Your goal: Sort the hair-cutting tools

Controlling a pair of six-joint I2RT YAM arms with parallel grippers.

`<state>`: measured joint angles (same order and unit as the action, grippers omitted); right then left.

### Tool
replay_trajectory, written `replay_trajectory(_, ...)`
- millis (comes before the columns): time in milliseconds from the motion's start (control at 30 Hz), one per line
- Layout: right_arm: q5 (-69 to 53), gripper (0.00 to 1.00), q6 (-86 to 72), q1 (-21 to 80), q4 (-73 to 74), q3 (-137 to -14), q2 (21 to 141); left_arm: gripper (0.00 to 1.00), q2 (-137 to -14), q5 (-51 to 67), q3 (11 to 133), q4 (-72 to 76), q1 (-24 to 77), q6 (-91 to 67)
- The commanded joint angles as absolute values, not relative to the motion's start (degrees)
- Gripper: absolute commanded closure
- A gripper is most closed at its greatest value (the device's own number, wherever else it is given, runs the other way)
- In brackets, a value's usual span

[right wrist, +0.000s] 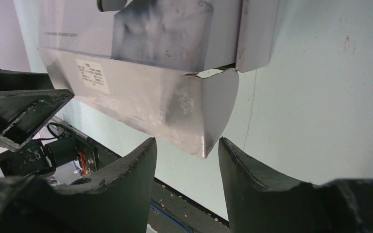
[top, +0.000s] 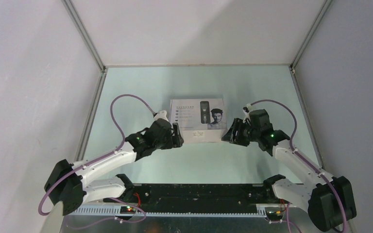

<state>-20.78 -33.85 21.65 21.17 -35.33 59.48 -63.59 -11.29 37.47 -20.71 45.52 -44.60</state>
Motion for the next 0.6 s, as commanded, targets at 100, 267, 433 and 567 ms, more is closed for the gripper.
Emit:
replay_trajectory(100,-19.78,0.47,-33.13,21.97,21.73,-39.17,56.68,0.22,-60.59,-10.0,38.26,-19.15,45.68,-46.0)
replay_trajectory(267,-19.78,0.47,-33.13,22.0,21.95,-39.62,56.77,0.22,-59.22,-9.81,38.63,-20.17,45.7,-46.14)
replay_trajectory(433,-19.4,0.46,-33.01,22.24,22.06,-39.59,57.59,0.22,-60.2,-10.15,38.12,-19.86,45.7,-46.06)
replay_trajectory(567,-18.67,0.47,-32.73,22.62,22.25,-39.64,58.67,0.22,-61.82,-10.35,37.69,-19.3,45.69,-46.05)
